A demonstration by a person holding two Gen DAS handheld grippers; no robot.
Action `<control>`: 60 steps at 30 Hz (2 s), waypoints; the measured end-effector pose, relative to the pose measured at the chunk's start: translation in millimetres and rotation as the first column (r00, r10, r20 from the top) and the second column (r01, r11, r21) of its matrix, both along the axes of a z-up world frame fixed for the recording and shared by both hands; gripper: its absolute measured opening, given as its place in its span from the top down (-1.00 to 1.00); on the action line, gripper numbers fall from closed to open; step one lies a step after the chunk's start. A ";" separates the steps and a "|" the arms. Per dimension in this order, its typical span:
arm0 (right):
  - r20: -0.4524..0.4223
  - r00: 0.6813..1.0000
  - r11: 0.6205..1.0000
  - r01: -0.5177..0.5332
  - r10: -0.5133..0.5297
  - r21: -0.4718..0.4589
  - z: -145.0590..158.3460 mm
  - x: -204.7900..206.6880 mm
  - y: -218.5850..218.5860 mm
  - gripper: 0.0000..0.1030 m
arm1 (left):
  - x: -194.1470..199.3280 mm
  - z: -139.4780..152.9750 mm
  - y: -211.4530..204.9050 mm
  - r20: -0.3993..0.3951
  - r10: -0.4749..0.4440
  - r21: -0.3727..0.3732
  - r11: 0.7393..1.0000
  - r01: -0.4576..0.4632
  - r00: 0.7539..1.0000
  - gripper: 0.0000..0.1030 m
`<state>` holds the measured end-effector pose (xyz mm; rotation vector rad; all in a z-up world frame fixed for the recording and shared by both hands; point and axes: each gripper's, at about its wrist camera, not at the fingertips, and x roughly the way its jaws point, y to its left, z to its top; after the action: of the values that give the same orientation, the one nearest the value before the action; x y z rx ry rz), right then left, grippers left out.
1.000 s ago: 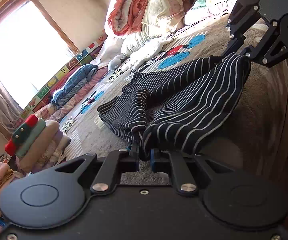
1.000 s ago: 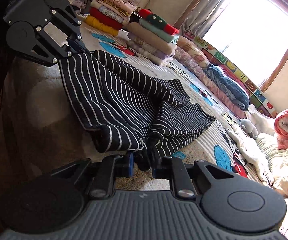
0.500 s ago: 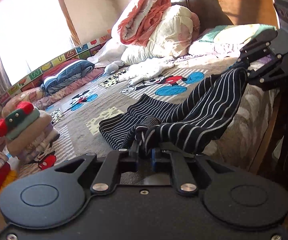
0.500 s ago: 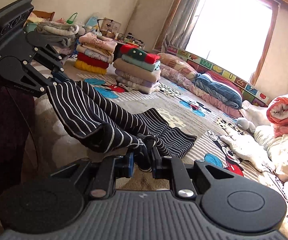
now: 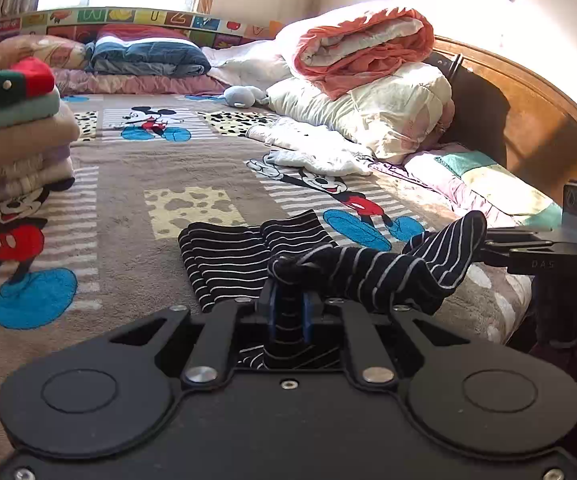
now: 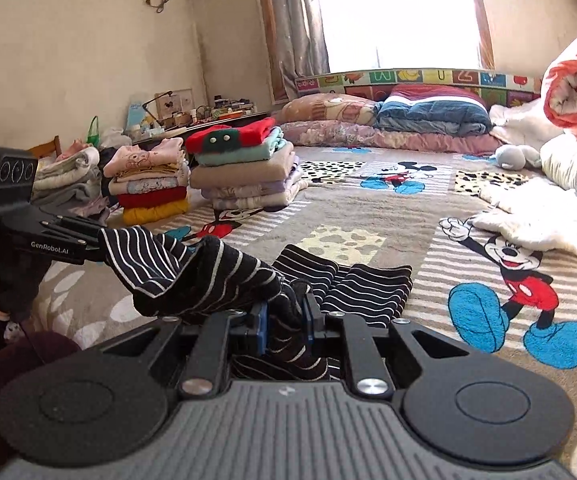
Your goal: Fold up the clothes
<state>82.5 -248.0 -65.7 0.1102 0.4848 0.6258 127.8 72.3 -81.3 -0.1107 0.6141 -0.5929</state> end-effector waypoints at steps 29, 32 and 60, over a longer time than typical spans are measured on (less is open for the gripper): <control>-0.163 0.981 0.898 0.165 -0.106 0.408 -97.6 71.3 -27.4 0.69 | 57.8 -57.9 14.9 -0.080 0.133 -0.270 0.951 -0.150 0.988 0.77; -0.102 0.990 0.892 0.130 -0.095 0.434 -89.0 81.3 -28.9 0.69 | 65.8 -50.9 18.4 -0.026 0.138 -0.311 0.940 -0.139 0.990 0.77; -0.285 0.956 0.805 0.227 -0.076 0.548 -138.1 185.6 -36.4 0.68 | 143.6 -91.5 15.4 -0.106 0.171 -0.290 0.937 -0.195 0.979 0.72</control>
<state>268.1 -284.4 -203.8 0.8133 0.5093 0.5844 271.4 87.7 -172.7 -0.4749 0.5795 -0.4982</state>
